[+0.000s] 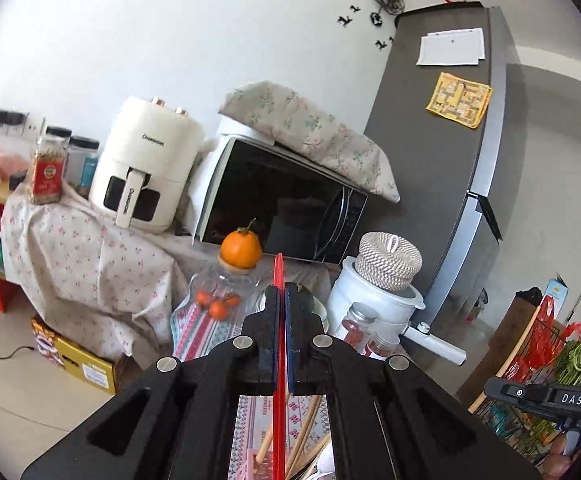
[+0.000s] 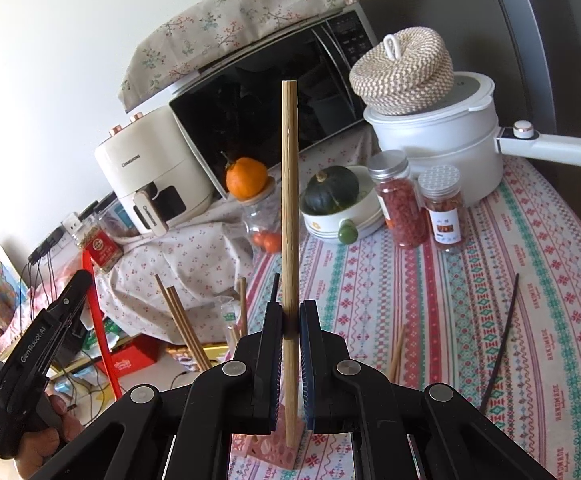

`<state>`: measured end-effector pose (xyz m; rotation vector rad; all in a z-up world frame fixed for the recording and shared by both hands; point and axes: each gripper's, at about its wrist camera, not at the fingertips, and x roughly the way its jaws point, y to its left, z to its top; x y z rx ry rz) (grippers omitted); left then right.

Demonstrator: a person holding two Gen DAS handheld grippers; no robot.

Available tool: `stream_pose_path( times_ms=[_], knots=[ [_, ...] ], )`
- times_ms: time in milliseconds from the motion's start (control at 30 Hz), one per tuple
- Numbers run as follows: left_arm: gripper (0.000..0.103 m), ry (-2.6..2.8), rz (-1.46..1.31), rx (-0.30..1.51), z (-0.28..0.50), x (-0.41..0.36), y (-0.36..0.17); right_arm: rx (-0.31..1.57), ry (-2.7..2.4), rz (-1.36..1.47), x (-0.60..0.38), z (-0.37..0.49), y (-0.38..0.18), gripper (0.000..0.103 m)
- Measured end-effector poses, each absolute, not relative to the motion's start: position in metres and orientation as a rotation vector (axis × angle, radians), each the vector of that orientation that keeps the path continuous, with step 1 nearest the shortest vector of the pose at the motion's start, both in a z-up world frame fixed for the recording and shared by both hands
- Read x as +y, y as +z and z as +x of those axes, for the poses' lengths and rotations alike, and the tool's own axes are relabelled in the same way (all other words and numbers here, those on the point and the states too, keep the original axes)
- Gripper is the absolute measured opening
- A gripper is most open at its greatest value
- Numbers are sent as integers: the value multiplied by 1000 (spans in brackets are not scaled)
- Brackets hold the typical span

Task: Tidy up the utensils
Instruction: 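Lower the red spoon into the pink basket and open the left tool, then drop the wooden chopstick into the pink basket with the right tool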

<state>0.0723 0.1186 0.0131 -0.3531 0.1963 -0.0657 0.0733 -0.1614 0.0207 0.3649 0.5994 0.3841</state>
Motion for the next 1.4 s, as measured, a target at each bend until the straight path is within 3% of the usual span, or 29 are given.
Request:
stream_pose_path(
  times_ms=[700,1100,1200,1267,1400],
  knots=[
    [3,-25,-227,192,95,77,-16,574,382,408,-185,68,27,6],
    [6,-72,-282,515,73,108,-21,539,493,332,-127,64,37,6],
    [24,-83,-274,589,68,116,-29,532,510,294,-108,65,35,6],
    [51,-94,-256,632,66,119,-33,530,516,266,-96,66,33,6],
    [65,-118,-223,729,66,121,-45,529,513,202,-75,69,25,6]
  ],
)
